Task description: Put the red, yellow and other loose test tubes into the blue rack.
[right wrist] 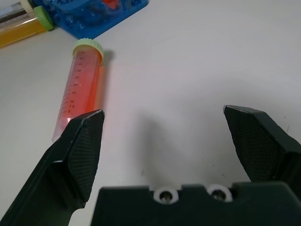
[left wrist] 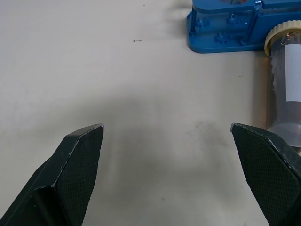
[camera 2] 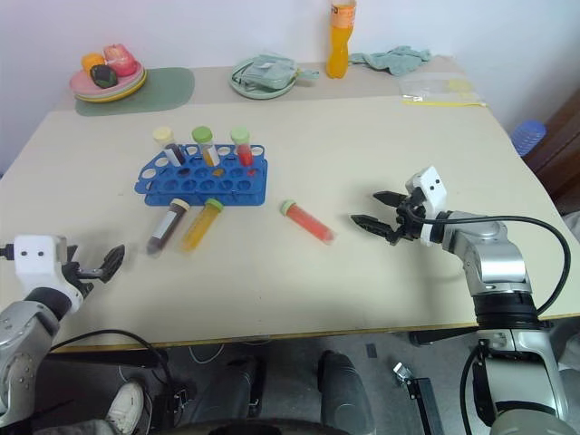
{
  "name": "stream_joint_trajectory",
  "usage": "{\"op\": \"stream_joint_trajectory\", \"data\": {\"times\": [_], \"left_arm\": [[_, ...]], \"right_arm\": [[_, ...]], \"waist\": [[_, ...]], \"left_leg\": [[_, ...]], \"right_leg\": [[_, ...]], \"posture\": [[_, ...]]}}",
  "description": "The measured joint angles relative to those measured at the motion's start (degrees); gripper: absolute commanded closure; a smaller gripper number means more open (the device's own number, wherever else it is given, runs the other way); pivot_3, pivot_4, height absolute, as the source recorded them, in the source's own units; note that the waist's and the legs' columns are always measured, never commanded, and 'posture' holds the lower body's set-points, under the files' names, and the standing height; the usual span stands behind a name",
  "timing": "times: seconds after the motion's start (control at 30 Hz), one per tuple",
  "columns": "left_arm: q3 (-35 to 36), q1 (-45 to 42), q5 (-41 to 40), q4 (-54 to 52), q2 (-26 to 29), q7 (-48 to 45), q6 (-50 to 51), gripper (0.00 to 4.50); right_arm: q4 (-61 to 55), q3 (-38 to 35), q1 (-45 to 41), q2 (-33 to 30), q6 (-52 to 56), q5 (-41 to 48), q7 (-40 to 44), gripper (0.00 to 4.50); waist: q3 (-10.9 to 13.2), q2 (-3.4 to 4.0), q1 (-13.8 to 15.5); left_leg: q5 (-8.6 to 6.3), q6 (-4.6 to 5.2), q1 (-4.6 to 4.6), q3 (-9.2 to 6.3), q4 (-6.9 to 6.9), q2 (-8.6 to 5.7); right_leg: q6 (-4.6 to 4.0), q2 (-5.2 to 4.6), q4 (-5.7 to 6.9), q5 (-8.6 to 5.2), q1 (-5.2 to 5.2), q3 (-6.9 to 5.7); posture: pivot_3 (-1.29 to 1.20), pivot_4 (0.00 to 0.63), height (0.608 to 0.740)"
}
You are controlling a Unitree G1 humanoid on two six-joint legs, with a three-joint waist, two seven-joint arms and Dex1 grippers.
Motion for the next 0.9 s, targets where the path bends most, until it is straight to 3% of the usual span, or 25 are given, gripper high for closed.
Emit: {"op": "stream_joint_trajectory", "data": {"times": [0.63, 0.9], "left_arm": [[-0.23, -1.12, 0.01, 0.00, -0.78, -0.33, -0.42, 0.04], [-7.01, -6.94, -1.48, 0.13, 0.08, -4.77, -1.16, 0.04]], "right_arm": [[-0.09, 1.43, -0.59, 1.27, 0.62, -1.06, -2.45, 0.00], [-7.92, 0.60, -1.37, 0.88, 10.43, 1.77, -5.98, 0.00]], "waist": [[-0.01, 0.00, 0.03], [-0.01, 0.00, -0.04]], "left_leg": [[-0.05, 0.08, -0.01, 0.00, 0.60, 0.00], [-0.05, 0.08, 0.01, 0.01, 0.66, -0.01]], "right_leg": [[0.02, 0.02, 0.31, 0.01, 0.16, 0.01], [0.01, 0.02, 0.51, 0.01, 0.12, 0.03]], "posture": [[0.00, 0.150, 0.740], [0.00, 0.150, 0.740]]}}
